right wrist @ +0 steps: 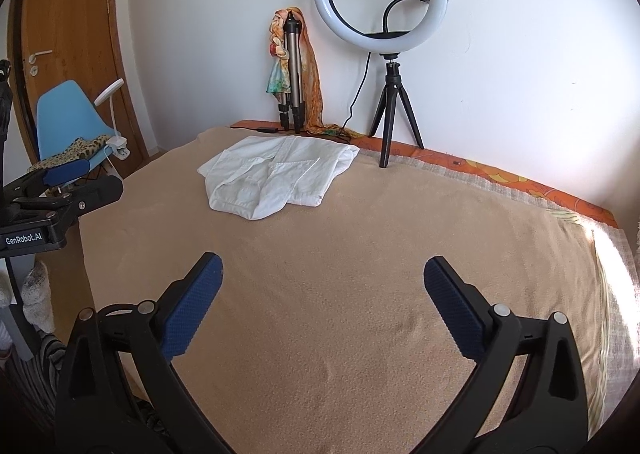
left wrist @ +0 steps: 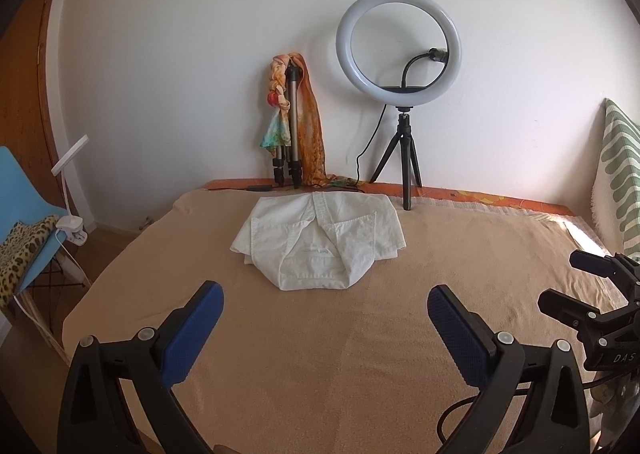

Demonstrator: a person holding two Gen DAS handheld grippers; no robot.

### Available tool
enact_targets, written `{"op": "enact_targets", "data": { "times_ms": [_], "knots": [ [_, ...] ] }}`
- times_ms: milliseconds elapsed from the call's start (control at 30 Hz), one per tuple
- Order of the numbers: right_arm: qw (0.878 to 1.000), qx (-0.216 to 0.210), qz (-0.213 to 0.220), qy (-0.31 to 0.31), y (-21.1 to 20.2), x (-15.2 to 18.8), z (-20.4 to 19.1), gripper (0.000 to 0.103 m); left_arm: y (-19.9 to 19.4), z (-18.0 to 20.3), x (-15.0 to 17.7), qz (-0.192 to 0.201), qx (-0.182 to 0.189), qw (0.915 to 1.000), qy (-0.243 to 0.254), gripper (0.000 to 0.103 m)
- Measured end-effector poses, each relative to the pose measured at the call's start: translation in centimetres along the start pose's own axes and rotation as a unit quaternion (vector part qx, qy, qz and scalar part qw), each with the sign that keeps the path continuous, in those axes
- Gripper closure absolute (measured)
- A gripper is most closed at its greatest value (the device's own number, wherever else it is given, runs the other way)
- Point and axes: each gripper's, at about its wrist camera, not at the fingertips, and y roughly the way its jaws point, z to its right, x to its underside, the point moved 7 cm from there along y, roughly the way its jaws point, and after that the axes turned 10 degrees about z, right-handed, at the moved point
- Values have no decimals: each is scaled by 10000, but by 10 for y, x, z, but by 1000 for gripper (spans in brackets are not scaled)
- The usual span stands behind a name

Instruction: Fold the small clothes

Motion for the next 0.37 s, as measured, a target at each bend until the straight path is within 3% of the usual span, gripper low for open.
{"op": "enact_targets", "data": {
  "times_ms": [367],
  "knots": [
    [10000,39,-15,22,-1,-2,4,0,0,-2,-1,18,25,10000,-69,0]
  ]
}}
